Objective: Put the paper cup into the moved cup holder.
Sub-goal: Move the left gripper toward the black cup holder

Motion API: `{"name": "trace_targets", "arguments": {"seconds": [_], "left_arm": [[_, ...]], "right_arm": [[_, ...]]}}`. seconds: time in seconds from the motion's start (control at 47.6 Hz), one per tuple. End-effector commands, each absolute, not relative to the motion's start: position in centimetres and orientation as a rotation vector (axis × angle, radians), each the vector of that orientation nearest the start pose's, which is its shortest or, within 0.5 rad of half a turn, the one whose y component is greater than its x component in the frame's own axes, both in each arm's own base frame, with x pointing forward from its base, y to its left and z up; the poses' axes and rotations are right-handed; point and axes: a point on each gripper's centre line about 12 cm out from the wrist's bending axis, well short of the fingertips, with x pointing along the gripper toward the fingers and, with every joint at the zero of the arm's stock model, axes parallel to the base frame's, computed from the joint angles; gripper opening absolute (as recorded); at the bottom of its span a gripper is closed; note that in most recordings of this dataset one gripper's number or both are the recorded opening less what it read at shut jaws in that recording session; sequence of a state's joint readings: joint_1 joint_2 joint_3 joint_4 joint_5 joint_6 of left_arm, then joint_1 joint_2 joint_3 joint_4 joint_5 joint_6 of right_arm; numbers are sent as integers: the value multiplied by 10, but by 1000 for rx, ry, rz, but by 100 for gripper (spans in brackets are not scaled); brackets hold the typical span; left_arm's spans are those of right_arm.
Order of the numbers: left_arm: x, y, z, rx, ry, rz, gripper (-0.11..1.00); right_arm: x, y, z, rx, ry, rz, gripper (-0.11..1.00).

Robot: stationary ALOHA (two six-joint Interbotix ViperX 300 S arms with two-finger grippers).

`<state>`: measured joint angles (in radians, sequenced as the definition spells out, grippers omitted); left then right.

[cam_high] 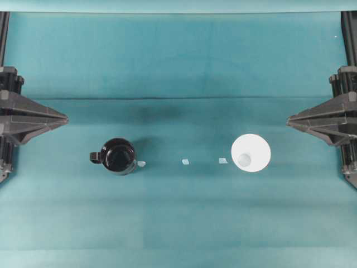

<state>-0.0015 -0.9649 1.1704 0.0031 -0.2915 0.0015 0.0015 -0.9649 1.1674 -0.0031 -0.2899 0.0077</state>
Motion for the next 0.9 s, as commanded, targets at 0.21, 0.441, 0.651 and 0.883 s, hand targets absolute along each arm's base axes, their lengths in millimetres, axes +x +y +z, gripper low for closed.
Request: {"name": "trace_targets", "arguments": {"seconds": [0.21,0.441,0.651,0.883], "left_arm": [[204,-2,297,0,25,-12,0],[199,-4,284,-9,160,-20,0],[192,-4,240,-26,456,-13,0],[189,-4,221,-24,529,-12,0]], "right_arm": [[202,2,303,35,-21,12,4],[202,2,293,70,105,8,3],[201,2,285,108,172,3,3],[200,2,279,113,221,0,3]]}}
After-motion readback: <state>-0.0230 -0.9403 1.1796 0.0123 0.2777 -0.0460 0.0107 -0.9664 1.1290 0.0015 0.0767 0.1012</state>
